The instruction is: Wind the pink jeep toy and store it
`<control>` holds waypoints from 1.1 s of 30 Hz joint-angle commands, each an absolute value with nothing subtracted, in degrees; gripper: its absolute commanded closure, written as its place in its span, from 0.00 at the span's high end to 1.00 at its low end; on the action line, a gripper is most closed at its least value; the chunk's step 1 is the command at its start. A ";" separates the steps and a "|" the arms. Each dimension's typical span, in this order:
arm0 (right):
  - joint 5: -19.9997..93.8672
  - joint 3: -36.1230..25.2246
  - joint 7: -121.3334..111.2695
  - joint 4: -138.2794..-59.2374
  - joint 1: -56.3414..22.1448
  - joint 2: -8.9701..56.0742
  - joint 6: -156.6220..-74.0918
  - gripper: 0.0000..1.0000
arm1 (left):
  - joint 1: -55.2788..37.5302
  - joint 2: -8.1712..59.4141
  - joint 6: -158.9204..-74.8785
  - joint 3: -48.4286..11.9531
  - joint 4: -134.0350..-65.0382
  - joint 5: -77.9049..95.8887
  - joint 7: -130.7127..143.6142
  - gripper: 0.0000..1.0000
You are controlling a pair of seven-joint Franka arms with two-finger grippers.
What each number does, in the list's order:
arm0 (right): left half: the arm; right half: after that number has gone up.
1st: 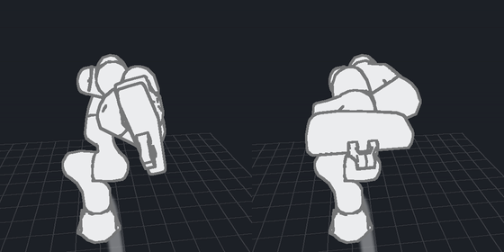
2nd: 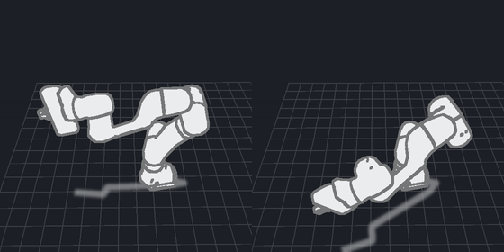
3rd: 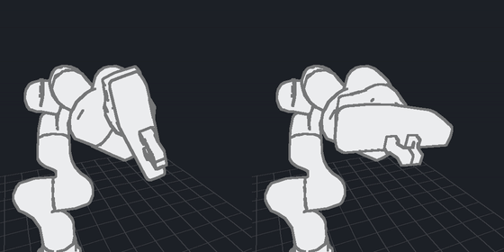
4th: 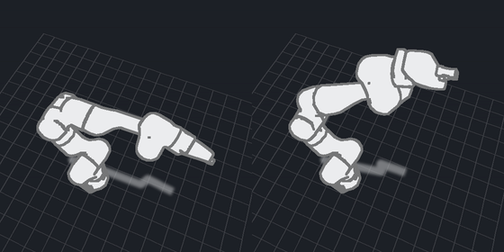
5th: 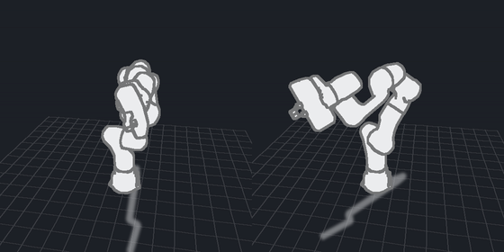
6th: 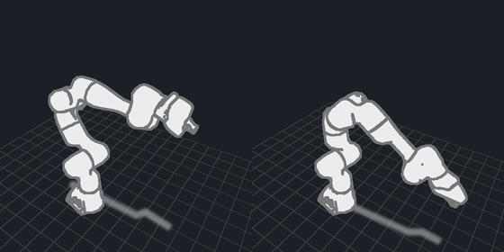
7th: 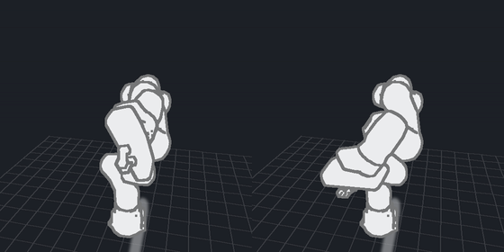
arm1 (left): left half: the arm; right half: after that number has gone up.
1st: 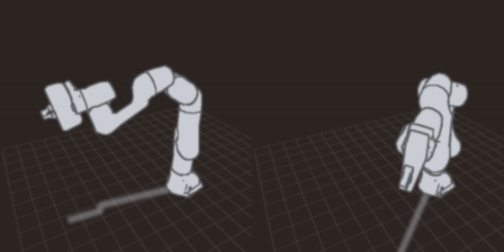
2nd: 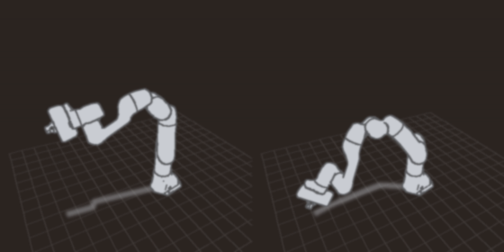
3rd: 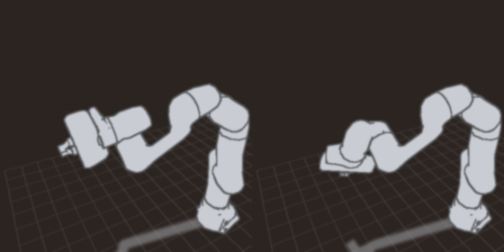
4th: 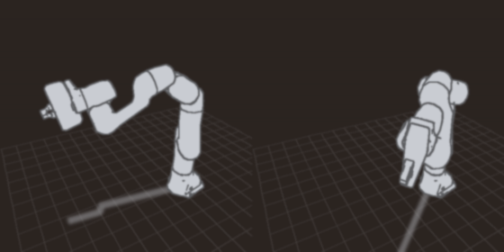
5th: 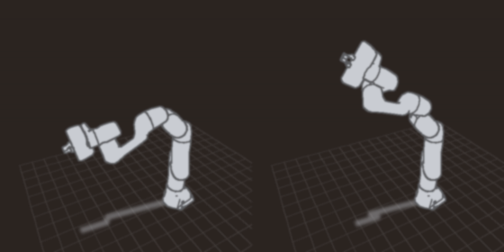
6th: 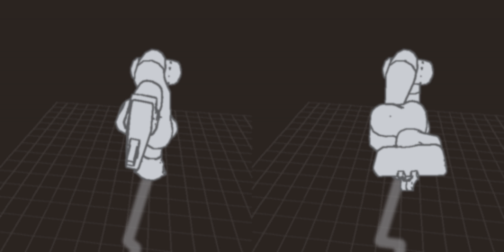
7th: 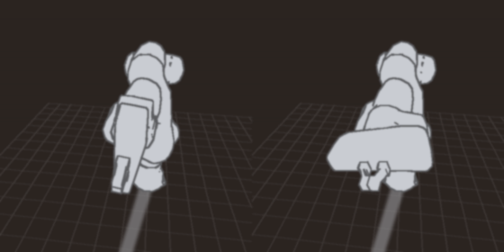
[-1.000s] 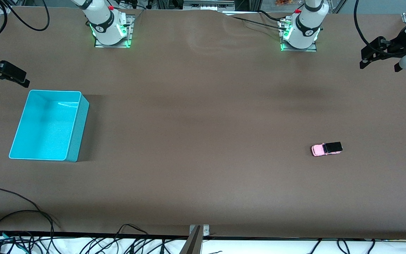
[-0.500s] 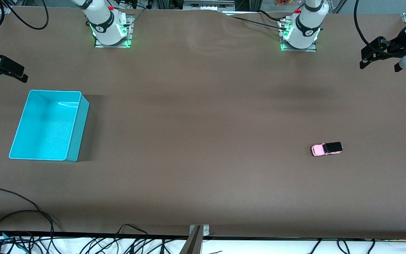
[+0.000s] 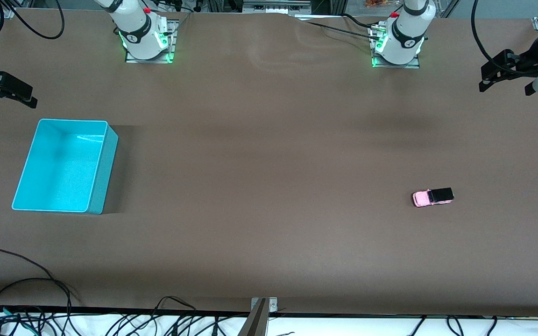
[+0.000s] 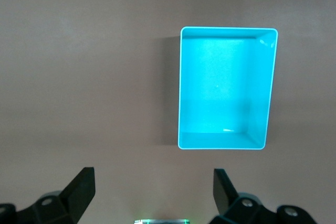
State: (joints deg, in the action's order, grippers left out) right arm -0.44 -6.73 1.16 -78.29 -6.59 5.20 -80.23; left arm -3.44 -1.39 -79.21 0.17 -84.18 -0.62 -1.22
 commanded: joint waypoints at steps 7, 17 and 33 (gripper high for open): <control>0.88 -6.77 -1.14 -77.43 -6.24 5.36 -79.19 1.00 | -2.72 -0.62 -78.83 0.26 -83.32 -0.53 -1.05 1.00; 0.88 -7.29 -2.72 -77.43 -6.15 5.54 -79.10 1.00 | -2.81 -0.35 -82.43 0.26 -87.97 -0.53 -0.79 1.00; 1.32 -7.29 -3.87 -77.52 -6.15 5.45 -79.19 1.00 | -2.72 2.02 -99.04 0.70 -101.51 -0.62 1.40 1.00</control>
